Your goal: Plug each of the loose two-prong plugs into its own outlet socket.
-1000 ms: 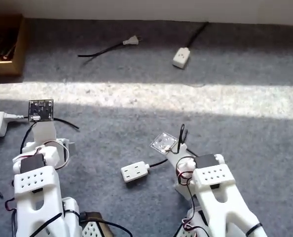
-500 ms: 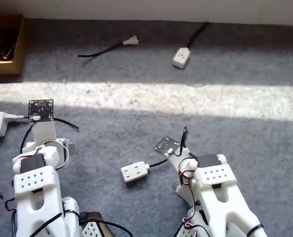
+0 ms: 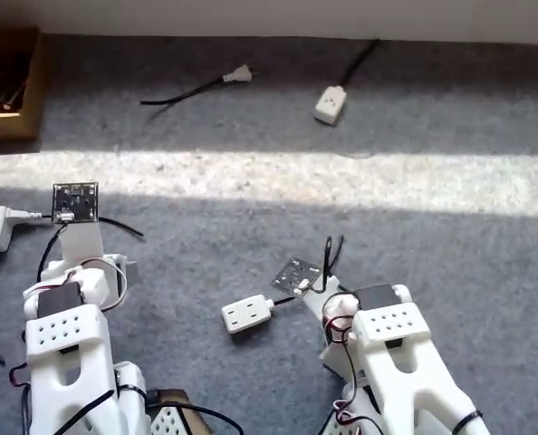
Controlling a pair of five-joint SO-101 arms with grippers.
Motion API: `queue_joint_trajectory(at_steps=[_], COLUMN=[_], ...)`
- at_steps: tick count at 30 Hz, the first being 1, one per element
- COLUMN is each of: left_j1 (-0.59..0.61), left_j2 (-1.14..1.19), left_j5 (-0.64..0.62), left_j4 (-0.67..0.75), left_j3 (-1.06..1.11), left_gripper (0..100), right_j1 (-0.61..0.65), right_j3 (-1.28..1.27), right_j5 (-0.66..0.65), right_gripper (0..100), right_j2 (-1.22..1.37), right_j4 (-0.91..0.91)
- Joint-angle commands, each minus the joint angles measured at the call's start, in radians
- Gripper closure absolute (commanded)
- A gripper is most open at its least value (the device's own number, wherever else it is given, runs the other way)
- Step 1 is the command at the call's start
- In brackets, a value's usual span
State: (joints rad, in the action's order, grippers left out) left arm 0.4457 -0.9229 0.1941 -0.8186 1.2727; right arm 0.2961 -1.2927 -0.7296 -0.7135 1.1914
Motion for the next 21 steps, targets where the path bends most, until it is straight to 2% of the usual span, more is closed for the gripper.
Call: queue_joint_trajectory(at_steps=[1,5,12,16,19,21], left_j1=[-0.010,-0.010,-0.010,-0.018,-0.018,-0.030], left_j2=[-0.002,-0.004,-0.005,-0.005,-0.005,-0.005], left_j5=[0.006,0.006,0.005,0.005,0.005,0.005], left_j4=[0.008,0.008,0.009,0.011,0.006,-0.006], left_j3=[-0.004,-0.004,-0.004,-0.008,-0.041,-0.085], left_gripper=[75,75,75,75,75,75], right_j1=[-0.059,-0.084,-0.107,-0.105,-0.108,-0.108], right_j3=[0.008,0.002,0.005,0.027,0.171,0.355], right_j5=[-0.006,-0.008,-0.009,-0.006,0.002,0.063], right_gripper=[82.7,99.8,99.1,99.1,99.1,99.1], right_j2=[-0.018,-0.018,-0.025,-0.031,-0.031,-0.031], right_j4=[-0.035,-0.035,-0.041,0.047,0.134,0.188])
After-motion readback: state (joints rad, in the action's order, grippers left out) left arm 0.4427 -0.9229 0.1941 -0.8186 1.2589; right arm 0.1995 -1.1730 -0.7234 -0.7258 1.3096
